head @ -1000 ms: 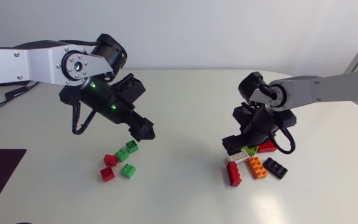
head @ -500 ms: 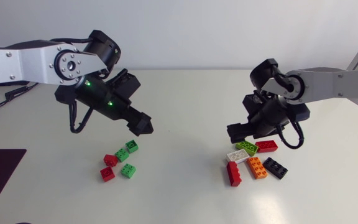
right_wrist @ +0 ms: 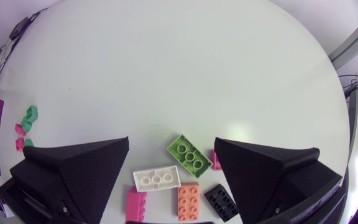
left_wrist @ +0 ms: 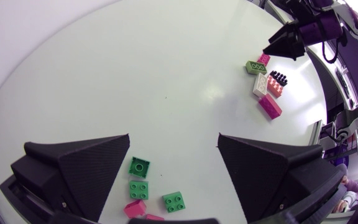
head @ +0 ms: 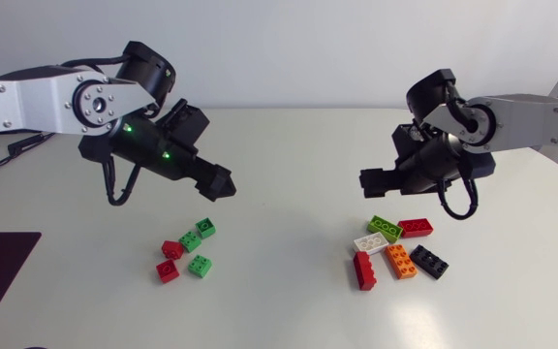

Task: Sort duplo bricks by size, large to the right and small to the left

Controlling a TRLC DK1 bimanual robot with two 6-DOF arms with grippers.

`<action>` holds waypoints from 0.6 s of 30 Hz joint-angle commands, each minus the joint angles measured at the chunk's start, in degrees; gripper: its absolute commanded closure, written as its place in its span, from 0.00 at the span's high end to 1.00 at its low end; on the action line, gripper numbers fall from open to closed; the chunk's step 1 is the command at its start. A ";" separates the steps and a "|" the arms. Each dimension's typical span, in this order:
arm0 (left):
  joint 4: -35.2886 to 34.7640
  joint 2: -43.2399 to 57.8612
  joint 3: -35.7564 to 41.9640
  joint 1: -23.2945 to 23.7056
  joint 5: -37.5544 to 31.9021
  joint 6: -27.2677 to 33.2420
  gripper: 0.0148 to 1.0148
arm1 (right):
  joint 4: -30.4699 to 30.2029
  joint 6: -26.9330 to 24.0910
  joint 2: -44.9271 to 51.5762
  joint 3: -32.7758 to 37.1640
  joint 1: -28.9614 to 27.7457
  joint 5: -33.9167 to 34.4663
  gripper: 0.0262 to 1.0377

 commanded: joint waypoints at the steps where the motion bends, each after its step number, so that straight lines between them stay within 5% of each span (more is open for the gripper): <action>1: 1.48 -2.34 -3.14 0.60 0.64 -1.81 0.97 | 3.17 2.13 -3.29 -3.13 0.03 1.77 0.95; 18: 21.78 -15.44 -17.21 5.97 -7.01 -5.06 0.97 | 22.15 0.72 -20.96 -18.60 0.12 11.62 0.95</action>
